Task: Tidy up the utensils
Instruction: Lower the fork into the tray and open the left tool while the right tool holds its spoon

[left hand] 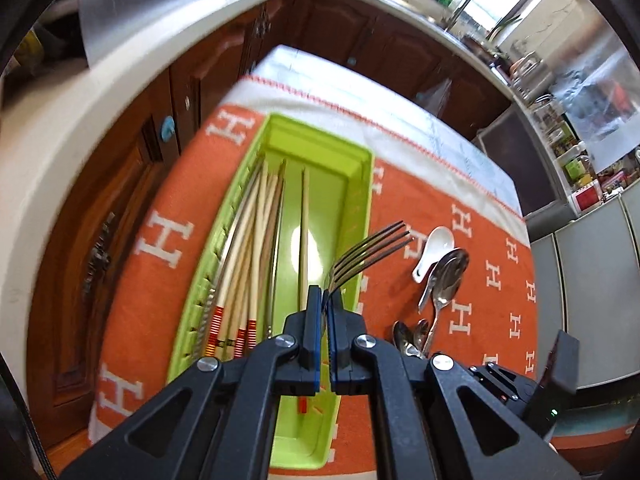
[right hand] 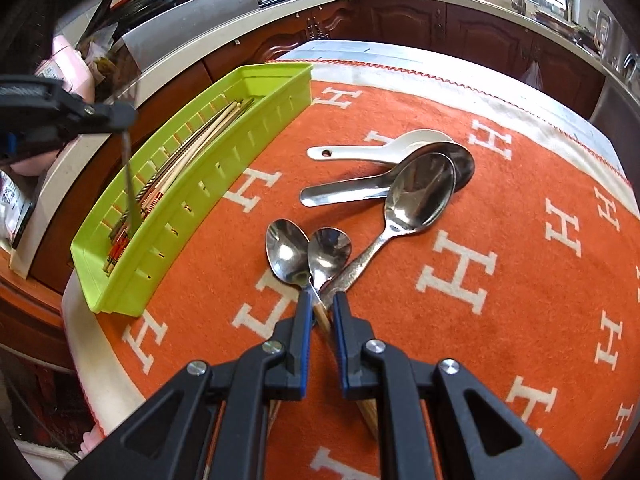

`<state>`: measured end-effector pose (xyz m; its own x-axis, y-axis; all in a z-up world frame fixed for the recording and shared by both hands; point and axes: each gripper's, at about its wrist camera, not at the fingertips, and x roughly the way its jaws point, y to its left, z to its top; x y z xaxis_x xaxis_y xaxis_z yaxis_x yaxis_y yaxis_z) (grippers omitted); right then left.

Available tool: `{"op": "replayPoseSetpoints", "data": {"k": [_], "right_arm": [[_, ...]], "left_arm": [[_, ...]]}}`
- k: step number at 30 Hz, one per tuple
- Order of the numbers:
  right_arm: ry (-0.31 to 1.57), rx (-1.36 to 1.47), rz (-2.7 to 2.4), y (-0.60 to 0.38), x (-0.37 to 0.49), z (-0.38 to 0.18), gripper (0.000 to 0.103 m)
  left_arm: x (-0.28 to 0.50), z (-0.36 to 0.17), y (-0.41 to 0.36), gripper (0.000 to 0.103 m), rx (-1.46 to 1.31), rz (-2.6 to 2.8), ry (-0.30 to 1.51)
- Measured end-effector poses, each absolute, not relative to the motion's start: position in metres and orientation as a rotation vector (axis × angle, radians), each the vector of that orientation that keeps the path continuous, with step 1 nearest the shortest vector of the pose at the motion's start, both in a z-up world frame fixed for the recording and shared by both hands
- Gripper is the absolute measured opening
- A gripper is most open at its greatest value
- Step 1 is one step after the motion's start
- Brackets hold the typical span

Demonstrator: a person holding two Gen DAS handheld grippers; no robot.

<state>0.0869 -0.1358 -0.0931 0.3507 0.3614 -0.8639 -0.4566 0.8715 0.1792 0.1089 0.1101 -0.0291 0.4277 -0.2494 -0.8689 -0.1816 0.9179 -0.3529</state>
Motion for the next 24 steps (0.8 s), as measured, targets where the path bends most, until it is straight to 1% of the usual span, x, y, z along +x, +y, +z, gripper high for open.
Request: {"op": "replayPoseSetpoints", "data": {"k": [6,11,16,19,20,21,22,24], "right_arm": [[1.105,-0.089,0.536,-0.138,0.090,-0.093,0.011],[1.102,-0.086,0.531,-0.139,0.089,-0.091,0.011],[1.098,-0.101,0.537,-0.139,0.086,-0.087,0.011],[1.097,-0.125,0.532,-0.139,0.085,-0.086,0.011],[1.097,-0.131,0.531,-0.140,0.085,-0.086,0.011],[1.098,-0.133,0.535,-0.140,0.086,-0.086,0.011],[1.098,-0.134,0.537,-0.140,0.086,-0.087,0.011],[1.100,-0.145,0.545,-0.139,0.086,-0.087,0.011]], "left_arm": [[0.126,-0.055,0.111,0.000,-0.514,-0.066,1.200],[0.140,-0.089,0.118,0.000,-0.579,-0.017,1.282],[0.139,-0.104,0.115,0.001,-0.531,0.035,1.297],[0.135,-0.099,0.113,0.007,-0.499,0.047,1.274],[0.134,-0.096,0.113,0.012,-0.487,0.050,1.263],[0.132,-0.091,0.110,0.019,-0.462,0.055,1.249],[0.131,-0.086,0.110,0.022,-0.440,0.061,1.237],[0.126,-0.076,0.107,0.024,-0.394,0.074,1.211]]}}
